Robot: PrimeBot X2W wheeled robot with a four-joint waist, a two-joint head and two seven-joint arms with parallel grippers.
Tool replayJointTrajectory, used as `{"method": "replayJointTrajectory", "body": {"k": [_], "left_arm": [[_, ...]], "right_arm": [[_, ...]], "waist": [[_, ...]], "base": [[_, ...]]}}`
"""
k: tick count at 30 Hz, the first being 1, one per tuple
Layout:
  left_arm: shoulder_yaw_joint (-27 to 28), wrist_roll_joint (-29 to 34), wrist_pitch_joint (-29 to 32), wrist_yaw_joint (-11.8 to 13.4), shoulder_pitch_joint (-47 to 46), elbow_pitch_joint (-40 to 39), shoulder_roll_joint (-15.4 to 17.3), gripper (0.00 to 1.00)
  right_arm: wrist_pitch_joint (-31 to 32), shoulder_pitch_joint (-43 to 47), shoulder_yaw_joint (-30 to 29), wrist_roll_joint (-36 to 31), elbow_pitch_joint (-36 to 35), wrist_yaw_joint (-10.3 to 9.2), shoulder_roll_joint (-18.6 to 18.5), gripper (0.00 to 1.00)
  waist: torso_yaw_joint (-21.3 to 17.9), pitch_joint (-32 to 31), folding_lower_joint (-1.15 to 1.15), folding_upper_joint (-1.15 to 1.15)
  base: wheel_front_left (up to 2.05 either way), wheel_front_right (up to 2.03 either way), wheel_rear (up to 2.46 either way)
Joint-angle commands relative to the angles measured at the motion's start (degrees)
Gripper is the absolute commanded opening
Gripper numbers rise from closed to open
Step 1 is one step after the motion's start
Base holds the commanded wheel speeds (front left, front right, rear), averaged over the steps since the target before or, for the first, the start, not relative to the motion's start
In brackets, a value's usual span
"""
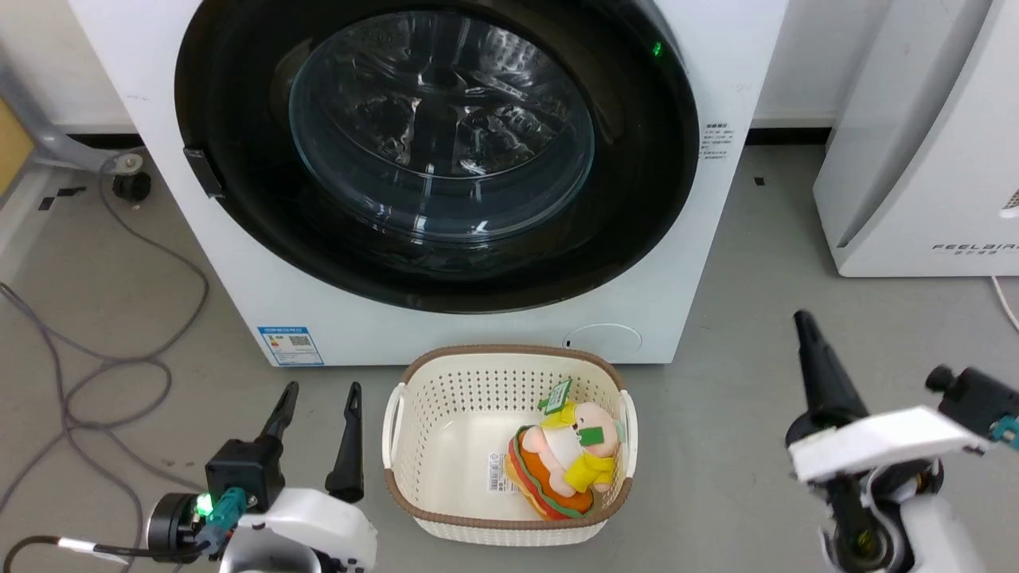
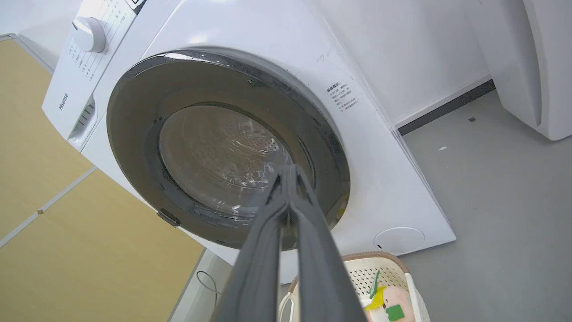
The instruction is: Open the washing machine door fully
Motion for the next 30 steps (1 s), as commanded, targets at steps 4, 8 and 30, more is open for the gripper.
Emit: {"method": "replayJointTrajectory", "body": {"k": [4, 8, 30], "left_arm": [[0.14, -0.58, -0.92, -0.58, -1.86, 0.25, 0.04, 1.0], [0.29, -0.8, -1.4, -0.89, -2.46, 0.1, 0.04, 1.0], [1.24, -1.98, -4.03, -3.08, -7.15, -2.76, 0.1, 1.0]], "right_arm": [[0.09, -5.62, -1.38, 4.78, 3.67, -0.02, -1.3, 0.0], [0.8, -10.72, -2.39, 8.35, 7.39, -0.02, -2.72, 0.0], [7.07, -47.31, 0.46, 20.03, 31.0, -0.03, -8.59, 0.0]], "waist": [[0.19, 1.02, -0.01, 0.0], [0.35, 2.14, -0.01, 0.0], [1.08, 10.6, -0.01, 0.0]], "base": [[0.0, 0.0, 0.0], [0.0, 0.0, 0.0], [0.0, 0.0, 0.0]]}}
